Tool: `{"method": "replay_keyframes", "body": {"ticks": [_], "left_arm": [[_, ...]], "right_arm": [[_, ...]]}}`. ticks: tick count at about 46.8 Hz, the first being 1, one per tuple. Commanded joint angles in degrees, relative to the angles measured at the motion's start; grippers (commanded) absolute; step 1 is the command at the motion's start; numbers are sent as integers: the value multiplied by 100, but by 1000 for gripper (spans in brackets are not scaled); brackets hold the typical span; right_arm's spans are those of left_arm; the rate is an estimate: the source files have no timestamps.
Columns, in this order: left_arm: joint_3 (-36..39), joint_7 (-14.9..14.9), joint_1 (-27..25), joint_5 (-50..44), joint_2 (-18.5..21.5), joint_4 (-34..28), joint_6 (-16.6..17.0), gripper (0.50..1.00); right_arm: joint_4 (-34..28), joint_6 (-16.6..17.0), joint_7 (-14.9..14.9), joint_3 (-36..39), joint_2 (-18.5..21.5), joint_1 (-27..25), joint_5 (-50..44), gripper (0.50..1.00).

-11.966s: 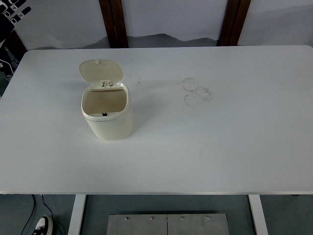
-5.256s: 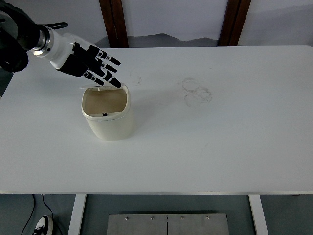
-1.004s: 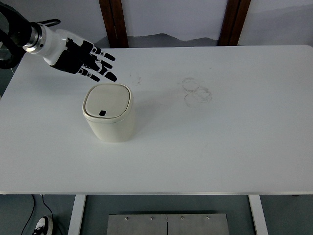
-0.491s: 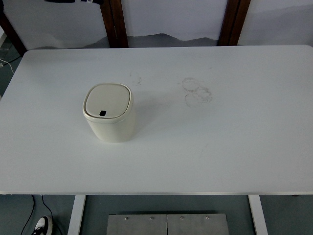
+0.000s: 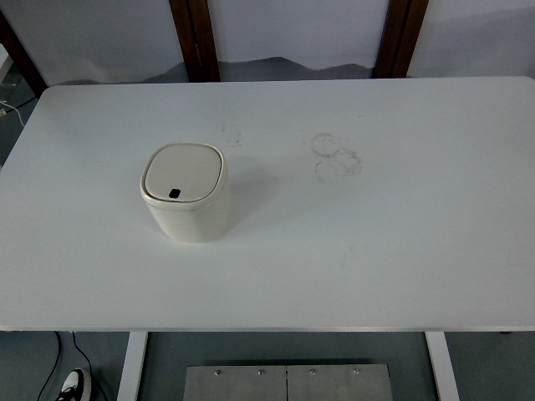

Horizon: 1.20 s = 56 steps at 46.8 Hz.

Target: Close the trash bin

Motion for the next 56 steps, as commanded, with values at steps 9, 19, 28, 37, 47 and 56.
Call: {"method": "replay_keyframes", "body": {"ticks": [9, 19, 28, 37, 47, 56], "left_arm": [[-585, -356, 709, -19, 2, 322, -71, 1000], [-1209, -382, 1455, -81, -16, 612, -194, 1000], [-1842, -496, 2246, -81, -51, 849, -527, 1000], [-2273, -505, 2678, -90, -60, 1008, -704, 1000], [-2326, -505, 2775, -81, -112, 1017, -695, 1000], [-2335, -505, 2783, -81, -165, 1017, -695, 1000]], "right_arm": [[0, 1, -1, 0, 0, -2, 0, 995], [0, 1, -1, 0, 0, -2, 0, 995], [0, 1, -1, 0, 0, -2, 0, 995], [0, 1, -1, 0, 0, -2, -8, 995], [0, 1, -1, 0, 0, -2, 0, 995], [0, 1, -1, 0, 0, -2, -8, 995]]}}
